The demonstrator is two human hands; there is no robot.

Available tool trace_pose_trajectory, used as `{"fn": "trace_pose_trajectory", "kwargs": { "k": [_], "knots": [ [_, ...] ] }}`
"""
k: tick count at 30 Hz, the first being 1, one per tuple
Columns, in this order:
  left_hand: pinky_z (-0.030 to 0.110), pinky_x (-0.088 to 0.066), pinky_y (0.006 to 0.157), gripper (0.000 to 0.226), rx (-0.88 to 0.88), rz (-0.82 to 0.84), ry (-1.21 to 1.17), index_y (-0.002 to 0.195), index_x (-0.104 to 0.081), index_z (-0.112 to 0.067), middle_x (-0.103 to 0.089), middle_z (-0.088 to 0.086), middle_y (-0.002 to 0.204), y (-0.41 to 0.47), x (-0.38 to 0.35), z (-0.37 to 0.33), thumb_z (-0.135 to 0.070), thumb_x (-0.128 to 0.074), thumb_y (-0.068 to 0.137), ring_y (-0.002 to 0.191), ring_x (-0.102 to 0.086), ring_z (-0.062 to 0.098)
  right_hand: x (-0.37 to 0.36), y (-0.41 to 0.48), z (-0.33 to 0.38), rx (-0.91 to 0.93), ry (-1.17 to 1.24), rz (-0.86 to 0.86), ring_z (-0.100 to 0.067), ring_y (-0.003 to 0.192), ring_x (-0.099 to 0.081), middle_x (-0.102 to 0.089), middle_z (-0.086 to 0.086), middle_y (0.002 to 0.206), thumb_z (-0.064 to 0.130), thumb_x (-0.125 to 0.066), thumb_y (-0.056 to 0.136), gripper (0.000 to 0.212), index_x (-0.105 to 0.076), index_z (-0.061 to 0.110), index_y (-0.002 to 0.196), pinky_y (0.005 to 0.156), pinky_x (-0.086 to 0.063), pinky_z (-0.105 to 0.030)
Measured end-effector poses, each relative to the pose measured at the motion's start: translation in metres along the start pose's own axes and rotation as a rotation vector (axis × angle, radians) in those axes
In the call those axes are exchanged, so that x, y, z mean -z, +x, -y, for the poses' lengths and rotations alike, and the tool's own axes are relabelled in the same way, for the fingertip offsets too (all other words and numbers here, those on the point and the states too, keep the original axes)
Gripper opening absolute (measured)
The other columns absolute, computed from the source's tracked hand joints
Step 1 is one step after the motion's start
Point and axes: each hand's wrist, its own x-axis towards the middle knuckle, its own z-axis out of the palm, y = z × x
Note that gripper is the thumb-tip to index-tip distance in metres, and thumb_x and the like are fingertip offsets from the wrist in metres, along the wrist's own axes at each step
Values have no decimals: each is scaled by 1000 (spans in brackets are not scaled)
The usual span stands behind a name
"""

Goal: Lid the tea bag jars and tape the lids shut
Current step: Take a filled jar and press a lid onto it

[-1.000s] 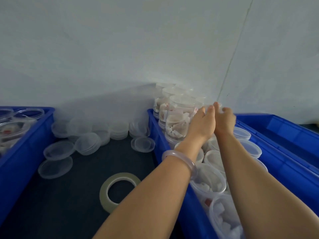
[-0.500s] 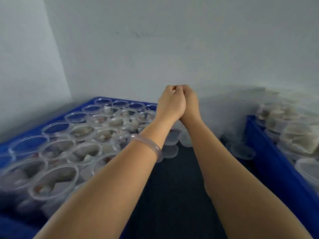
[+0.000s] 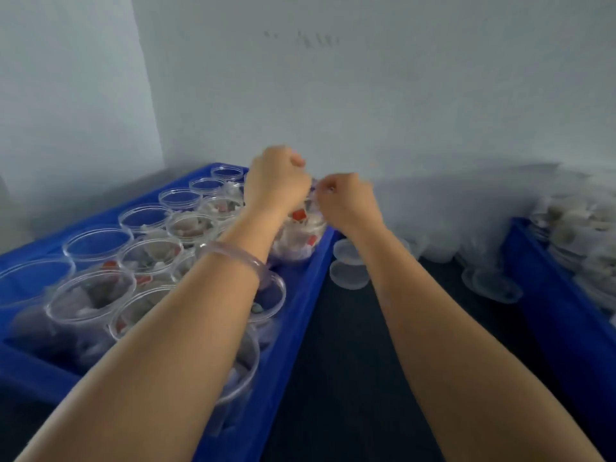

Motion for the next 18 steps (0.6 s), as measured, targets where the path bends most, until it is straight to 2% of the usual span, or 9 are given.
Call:
{"fn": "trace_pose_trajectory", "kwargs": {
  "k": [1,3,4,6,9,12,14,16,18],
  "knots": [
    [31,-49,83,22,-18,-78,-250,93,-72,-21,-70,0,93,4,7,-17,-10,-55,83,91,-62,19,21,0,2,3,81,-92,-29,78,-62,-60,-6,75,13,-45,89,26,-59,19,69,63,-48,-35],
    [30,-44,70,14,-21,-146,-658,69,-61,-25,-59,0,70,2,6,-46,-22,-57,81,71,-53,15,65,0,-2,-45,239,-230,-27,71,-66,-65,-5,72,12,-49,87,26,-60,21,65,57,-55,-35],
    [29,-42,66,21,-27,-106,-702,65,-54,-24,-55,0,68,-7,-3,-57,-31,-54,85,67,-50,13,85,-2,-9,-97,304,-260,-26,66,-67,-67,-6,69,10,-51,85,26,-63,18,64,52,-56,-34],
    [25,-43,67,38,-4,59,-672,68,-55,-22,-60,-3,72,-38,-40,-67,-47,-43,94,70,-57,10,111,-13,-33,-203,315,-246,-30,63,-69,-68,-15,71,7,-51,82,20,-67,10,70,48,-57,-41],
    [27,-50,72,38,232,160,-798,84,-64,-15,-69,1,90,-89,-109,-45,-40,-39,99,86,-65,17,104,-46,-82,-286,61,-95,-37,73,-68,-68,-21,80,12,-51,85,20,-67,2,78,59,-59,-50],
    [12,-46,60,35,434,143,-861,88,-68,-15,-70,-1,87,-121,-151,-7,-31,-39,101,74,-66,4,73,-75,-124,-439,181,104,-26,68,-68,-68,-11,81,34,-45,96,34,-67,11,81,48,-58,-37],
    [14,-44,60,36,467,111,-826,83,-69,-20,-71,-6,80,-128,-162,11,-33,-40,99,70,-66,0,57,-77,-148,-579,346,174,-21,66,-68,-69,-9,78,41,-37,100,46,-68,9,89,46,-54,-31],
    [21,-45,67,35,481,102,-838,84,-70,-22,-73,-7,80,-127,-168,26,-36,-41,98,78,-68,5,41,-72,-171,-636,478,205,-22,71,-67,-70,-10,79,37,-37,101,42,-68,8,97,53,-54,-32],
    [27,-49,74,38,497,129,-863,88,-71,-20,-74,-6,83,-124,-172,36,-39,-39,97,83,-69,10,19,-62,-192,-512,359,189,-21,88,-65,-69,-8,97,25,-51,97,26,-66,9,111,71,-56,-34]
  ]
}}
